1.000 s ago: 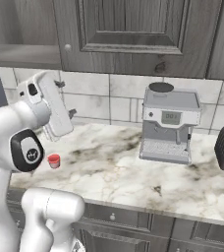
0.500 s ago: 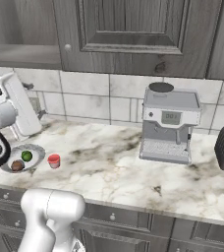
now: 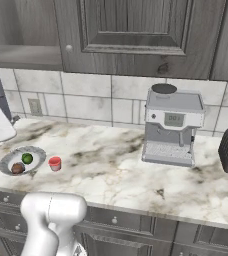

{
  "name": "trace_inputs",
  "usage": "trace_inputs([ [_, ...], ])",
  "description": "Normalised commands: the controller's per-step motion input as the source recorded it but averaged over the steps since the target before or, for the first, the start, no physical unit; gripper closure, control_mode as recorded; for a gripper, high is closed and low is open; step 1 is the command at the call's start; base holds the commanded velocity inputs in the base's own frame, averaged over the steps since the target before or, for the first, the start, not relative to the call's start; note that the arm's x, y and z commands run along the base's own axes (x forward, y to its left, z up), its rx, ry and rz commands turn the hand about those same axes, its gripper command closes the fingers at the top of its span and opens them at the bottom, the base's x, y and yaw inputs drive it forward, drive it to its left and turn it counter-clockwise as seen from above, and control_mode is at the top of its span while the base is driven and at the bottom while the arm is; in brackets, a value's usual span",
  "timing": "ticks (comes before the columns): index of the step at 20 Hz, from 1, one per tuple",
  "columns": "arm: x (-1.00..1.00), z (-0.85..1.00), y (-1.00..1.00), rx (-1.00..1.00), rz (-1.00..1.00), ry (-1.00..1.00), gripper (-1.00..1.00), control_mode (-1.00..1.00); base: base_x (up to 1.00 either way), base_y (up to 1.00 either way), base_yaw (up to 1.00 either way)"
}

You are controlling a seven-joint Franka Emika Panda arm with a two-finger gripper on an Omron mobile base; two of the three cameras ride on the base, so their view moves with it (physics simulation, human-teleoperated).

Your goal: Pick the avocado and bread from the counter and place them on the plate. Then pick the jam from the cabinet and place it next to the plate. Lastly close the cabinet door.

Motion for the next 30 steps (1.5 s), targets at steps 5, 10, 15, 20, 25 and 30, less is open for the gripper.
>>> trace_inputs([
  [5, 0.08, -0.26, 0.82, -0.22, 0.00, 0.00, -1.00, -1.00, 0.00, 0.00, 0.00],
  [10, 0.03, -0.05, 0.70, -0.10, 0.00, -0.01, -1.00, -1.00, 0.00, 0.00, 0.00],
  [15, -0.02, 0.00, 0.68, -0.04, -0.01, -0.08, -1.00, -1.00, 0.00, 0.00, 0.00],
  [20, -0.13, 0.00, 0.64, -0.06, -0.03, -0.09, -1.00, -1.00, 0.00, 0.00, 0.00],
  [25, -0.03, 0.00, 0.60, -0.09, -0.01, -0.09, -1.00, -1.00, 0.00, 0.00, 0.00],
  [30, -0.03, 0.00, 0.57, -0.11, -0.03, -0.11, -1.00, -1.00, 0.00, 0.00, 0.00],
])
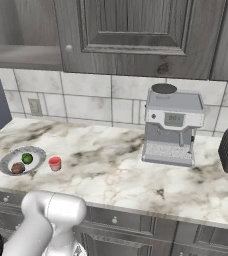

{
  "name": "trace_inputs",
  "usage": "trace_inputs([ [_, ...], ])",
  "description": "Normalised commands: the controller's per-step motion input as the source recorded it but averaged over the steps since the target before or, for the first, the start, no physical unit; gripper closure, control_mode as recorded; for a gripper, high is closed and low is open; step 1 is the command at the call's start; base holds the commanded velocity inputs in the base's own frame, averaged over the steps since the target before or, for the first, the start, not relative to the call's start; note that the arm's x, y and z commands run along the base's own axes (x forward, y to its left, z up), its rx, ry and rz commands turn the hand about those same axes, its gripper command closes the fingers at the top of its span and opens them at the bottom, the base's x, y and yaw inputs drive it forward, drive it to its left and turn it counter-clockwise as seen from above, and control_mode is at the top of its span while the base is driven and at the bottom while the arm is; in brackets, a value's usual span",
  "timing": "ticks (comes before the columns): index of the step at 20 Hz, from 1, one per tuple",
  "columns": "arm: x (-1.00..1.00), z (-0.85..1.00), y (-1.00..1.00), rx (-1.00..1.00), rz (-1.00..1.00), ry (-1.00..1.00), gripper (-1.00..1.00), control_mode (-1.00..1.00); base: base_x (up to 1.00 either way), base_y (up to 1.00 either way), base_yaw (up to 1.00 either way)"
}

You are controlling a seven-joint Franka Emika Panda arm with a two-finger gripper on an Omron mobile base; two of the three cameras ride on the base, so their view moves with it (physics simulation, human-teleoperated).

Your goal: Pick the avocado and bread from the counter and place them on the plate. Then pick the jam from the cabinet and place it next to the plate. Lastly close the cabinet door.

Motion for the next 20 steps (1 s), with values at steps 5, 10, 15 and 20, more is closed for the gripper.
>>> trace_inputs([
  [5, -0.07, -0.01, 0.54, -0.10, -0.02, -0.12, -1.00, -1.00, 0.00, 0.00, 0.00],
  [10, -0.12, 0.00, 0.58, -0.08, -0.03, -0.13, -1.00, -1.00, 0.00, 0.00, 0.00],
  [15, -0.08, 0.00, 0.54, -0.04, -0.04, -0.14, -1.00, -1.00, 0.00, 0.00, 0.00],
  [20, 0.00, 0.00, 0.47, -0.02, -0.06, -0.11, -1.00, -1.00, 0.00, 0.00, 0.00],
])
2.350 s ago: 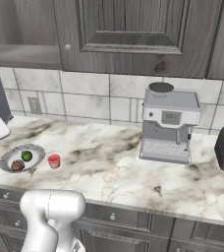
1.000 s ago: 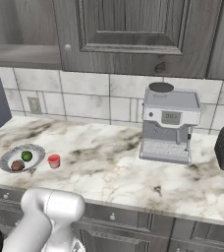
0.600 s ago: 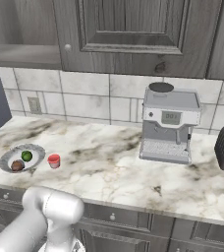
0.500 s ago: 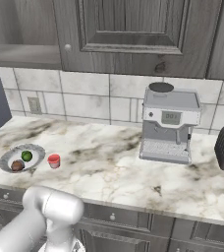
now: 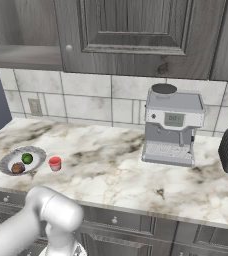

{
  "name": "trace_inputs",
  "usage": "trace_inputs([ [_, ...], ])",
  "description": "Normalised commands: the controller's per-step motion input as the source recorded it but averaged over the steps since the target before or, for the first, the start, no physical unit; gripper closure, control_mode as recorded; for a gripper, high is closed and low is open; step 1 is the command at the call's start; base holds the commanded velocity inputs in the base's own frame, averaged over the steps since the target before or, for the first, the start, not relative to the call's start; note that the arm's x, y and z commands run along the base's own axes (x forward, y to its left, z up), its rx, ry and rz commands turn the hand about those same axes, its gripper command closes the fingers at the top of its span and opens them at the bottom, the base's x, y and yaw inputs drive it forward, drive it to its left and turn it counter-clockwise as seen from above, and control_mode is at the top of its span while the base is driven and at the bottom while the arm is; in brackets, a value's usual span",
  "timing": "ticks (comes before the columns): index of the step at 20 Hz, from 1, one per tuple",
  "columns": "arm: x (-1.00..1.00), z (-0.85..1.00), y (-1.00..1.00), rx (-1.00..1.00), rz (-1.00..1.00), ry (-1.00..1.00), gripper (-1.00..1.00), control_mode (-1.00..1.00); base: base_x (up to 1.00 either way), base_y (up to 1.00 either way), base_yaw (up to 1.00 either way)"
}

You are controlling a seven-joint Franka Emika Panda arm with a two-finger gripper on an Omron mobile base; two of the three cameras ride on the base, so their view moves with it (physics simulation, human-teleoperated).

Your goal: Pick the avocado and bread from the counter and place them on the plate. Then pick the jam from the cabinet and place it next to the plate. Lastly close the cabinet door.

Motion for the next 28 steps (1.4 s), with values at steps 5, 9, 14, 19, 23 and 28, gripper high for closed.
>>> trace_inputs([
  [5, 0.00, 0.00, 0.48, -0.03, -0.06, -0.08, -1.00, -1.00, 0.00, 0.00, 0.00],
  [9, 0.02, 0.00, 0.43, -0.02, -0.07, -0.07, -1.00, -1.00, 0.00, 0.00, 0.00],
  [14, 0.20, 0.00, 0.36, -0.01, -0.10, -0.05, -1.00, -1.00, 0.00, 0.00, 0.00],
  [19, 0.24, 0.00, 0.32, 0.00, -0.12, -0.05, -1.00, -1.00, 0.00, 0.00, 0.00],
  [23, 0.16, 0.00, 0.34, 0.00, -0.12, -0.05, -1.00, -1.00, 0.00, 0.00, 0.00],
  [28, 0.18, 0.00, 0.35, 0.00, -0.08, -0.03, -1.00, -1.00, 0.00, 0.00, 0.00],
])
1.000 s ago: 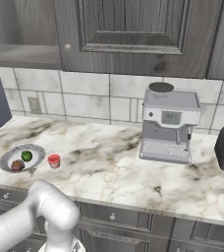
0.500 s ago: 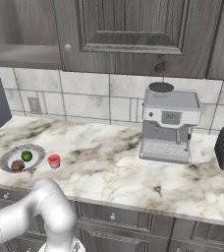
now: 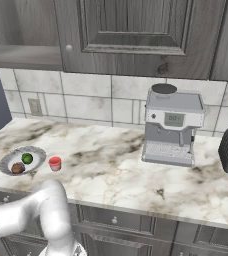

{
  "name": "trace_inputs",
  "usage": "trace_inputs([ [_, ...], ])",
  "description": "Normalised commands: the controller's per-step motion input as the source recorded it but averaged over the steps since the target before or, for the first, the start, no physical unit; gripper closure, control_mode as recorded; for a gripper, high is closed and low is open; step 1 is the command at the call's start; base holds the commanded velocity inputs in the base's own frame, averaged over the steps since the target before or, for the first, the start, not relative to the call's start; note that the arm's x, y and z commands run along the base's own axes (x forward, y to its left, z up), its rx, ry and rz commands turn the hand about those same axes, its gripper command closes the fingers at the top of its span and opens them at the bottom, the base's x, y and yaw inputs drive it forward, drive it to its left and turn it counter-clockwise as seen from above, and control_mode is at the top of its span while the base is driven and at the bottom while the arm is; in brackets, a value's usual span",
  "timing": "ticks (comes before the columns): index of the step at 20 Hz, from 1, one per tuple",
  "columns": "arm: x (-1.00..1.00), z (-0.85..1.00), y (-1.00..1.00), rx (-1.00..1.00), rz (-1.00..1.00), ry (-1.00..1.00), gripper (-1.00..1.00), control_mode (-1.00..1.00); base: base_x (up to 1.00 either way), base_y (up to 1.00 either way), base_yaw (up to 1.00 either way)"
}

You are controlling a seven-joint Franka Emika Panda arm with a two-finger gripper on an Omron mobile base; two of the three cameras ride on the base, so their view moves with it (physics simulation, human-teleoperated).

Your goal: Pick the avocado and bread from the counter and place them on the plate. Then pick the jam from the cabinet and place it next to the plate. Lastly close the cabinet door.

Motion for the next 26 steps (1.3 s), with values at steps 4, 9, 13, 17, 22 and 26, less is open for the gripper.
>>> trace_inputs([
  [4, 0.26, 0.00, 0.34, 0.00, -0.04, -0.01, -1.00, -1.00, 0.00, 0.00, 0.00],
  [9, 0.28, 0.00, 0.37, 0.00, -0.05, -0.01, -1.00, -1.00, 0.00, 0.00, 0.00],
  [13, 0.14, 0.15, 0.28, 0.00, -0.05, -0.07, -1.00, -1.00, 0.00, 0.00, 0.00],
  [17, 0.00, 0.67, 0.01, 0.02, -0.04, -0.20, -1.00, -1.00, 0.00, 0.00, 0.00],
  [22, -0.18, 0.85, -0.41, 0.13, -0.02, -0.17, -1.00, -1.00, 0.00, 0.00, 0.00],
  [26, -0.76, 0.13, -0.99, 0.14, -0.01, -0.01, -1.00, -1.00, 0.00, 0.00, 0.00],
])
